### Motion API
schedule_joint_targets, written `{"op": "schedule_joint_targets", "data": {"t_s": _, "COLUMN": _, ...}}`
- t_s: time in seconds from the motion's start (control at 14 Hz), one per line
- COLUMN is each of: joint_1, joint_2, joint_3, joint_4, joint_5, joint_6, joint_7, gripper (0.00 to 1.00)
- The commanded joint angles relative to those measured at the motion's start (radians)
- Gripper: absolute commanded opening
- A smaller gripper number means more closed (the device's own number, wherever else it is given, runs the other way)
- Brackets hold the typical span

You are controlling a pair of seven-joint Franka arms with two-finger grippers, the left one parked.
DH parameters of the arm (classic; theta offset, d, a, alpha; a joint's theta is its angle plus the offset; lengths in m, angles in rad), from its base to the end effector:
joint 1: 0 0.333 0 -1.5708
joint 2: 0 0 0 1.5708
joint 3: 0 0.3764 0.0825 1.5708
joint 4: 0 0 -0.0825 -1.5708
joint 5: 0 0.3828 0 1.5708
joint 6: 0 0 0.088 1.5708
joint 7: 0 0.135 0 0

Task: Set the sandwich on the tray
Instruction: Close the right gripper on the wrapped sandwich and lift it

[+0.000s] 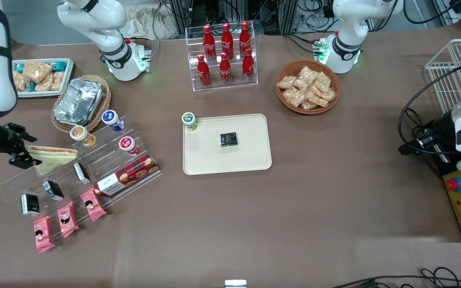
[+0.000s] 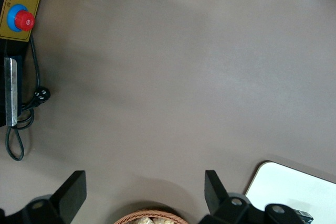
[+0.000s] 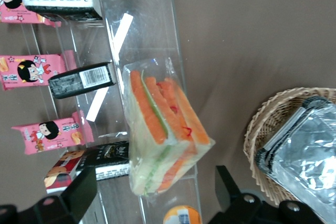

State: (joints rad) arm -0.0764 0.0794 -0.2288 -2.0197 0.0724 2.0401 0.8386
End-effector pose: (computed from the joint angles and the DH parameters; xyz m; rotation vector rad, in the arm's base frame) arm 0.5404 -0.1617 0.4412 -2.5864 1.7284 0.1037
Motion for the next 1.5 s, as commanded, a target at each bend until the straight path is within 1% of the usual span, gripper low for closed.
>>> {"op": "schedule_joint_targets", "data": {"t_s": 0.0, "joint_1": 0.0, "joint_2": -0.039, "joint_3": -0.001, "joint_4": -0.085, "joint_5": 0.015, "joint_6": 0.083, "joint_7": 0.01, "gripper": 1.0}}
{"op": "schedule_joint_targets", "data": {"t_s": 0.43, "joint_1": -0.002, "joint_2": -0.013, "joint_3": -0.003, "joint_4": -0.113, "joint_5": 0.01, "joint_6": 0.152, "joint_7": 0.01, "gripper": 0.99}}
{"op": "schedule_joint_targets", "data": {"t_s": 0.5, "joint_1": -0.002, "joint_2": -0.006, "joint_3": -0.003, "joint_4": -0.113, "joint_5": 0.004, "joint_6": 0.163, "joint_7": 0.008, "gripper": 0.95}}
{"op": "schedule_joint_targets", "data": {"t_s": 0.57, "joint_1": -0.005, "joint_2": 0.0, "joint_3": -0.003, "joint_4": -0.113, "joint_5": 0.0, "joint_6": 0.172, "joint_7": -0.004, "gripper": 0.78}}
{"op": "schedule_joint_targets", "data": {"t_s": 0.71, "joint_1": -0.005, "joint_2": 0.005, "joint_3": -0.003, "joint_4": -0.113, "joint_5": -0.052, "joint_6": 0.173, "joint_7": -0.015, "gripper": 0.4}}
{"op": "schedule_joint_targets", "data": {"t_s": 0.79, "joint_1": -0.005, "joint_2": 0.01, "joint_3": -0.003, "joint_4": -0.113, "joint_5": -0.06, "joint_6": 0.173, "joint_7": -0.033, "gripper": 0.17}}
{"op": "schedule_joint_targets", "data": {"t_s": 0.86, "joint_1": -0.005, "joint_2": 0.014, "joint_3": -0.003, "joint_4": -0.113, "joint_5": -0.06, "joint_6": 0.175, "joint_7": -0.059, "gripper": 0.03}}
{"op": "schedule_joint_targets", "data": {"t_s": 0.93, "joint_1": -0.011, "joint_2": 0.014, "joint_3": -0.003, "joint_4": -0.113, "joint_5": -0.06, "joint_6": 0.177, "joint_7": -0.082, "gripper": 0.0}}
{"op": "schedule_joint_targets", "data": {"t_s": 1.14, "joint_1": -0.013, "joint_2": 0.005, "joint_3": -0.006, "joint_4": -0.102, "joint_5": -0.063, "joint_6": 0.175, "joint_7": -0.154, "gripper": 0.0}}
{"op": "schedule_joint_targets", "data": {"t_s": 1.43, "joint_1": -0.019, "joint_2": -0.059, "joint_3": -0.014, "joint_4": -0.061, "joint_5": -0.063, "joint_6": 0.131, "joint_7": -0.378, "gripper": 0.0}}
